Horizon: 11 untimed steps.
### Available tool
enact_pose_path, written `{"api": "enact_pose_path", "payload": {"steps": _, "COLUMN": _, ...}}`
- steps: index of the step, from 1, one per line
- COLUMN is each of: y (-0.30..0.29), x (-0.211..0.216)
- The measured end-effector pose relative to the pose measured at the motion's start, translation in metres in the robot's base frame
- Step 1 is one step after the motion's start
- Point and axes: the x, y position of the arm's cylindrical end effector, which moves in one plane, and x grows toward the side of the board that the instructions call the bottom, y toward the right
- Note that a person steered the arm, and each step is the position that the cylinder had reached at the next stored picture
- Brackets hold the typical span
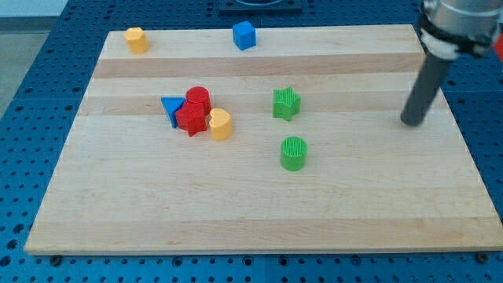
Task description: Move the green circle to the right center of the board
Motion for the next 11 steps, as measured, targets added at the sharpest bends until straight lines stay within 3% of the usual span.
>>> {"api": "enact_pose_path", "payload": {"steps": 1, "y": 0.000, "x": 0.078}}
{"api": "enact_pose_path", "payload": {"steps": 2, "y": -0.035, "x": 0.122}}
{"api": "enact_pose_path", "payload": {"steps": 3, "y": -0.121, "x": 0.127}}
{"api": "enact_pose_path", "payload": {"steps": 4, "y": -0.194, "x": 0.101}}
{"api": "enact_pose_path", "payload": {"steps": 5, "y": -0.208, "x": 0.051}}
{"api": "enact_pose_path", "payload": {"steps": 6, "y": -0.168, "x": 0.026}}
{"api": "enact_pose_path", "payload": {"steps": 8, "y": -0.139, "x": 0.034}}
{"api": "enact_pose_path", "payload": {"steps": 10, "y": -0.090, "x": -0.061}}
{"api": "enact_pose_path", "payload": {"steps": 11, "y": -0.066, "x": -0.070}}
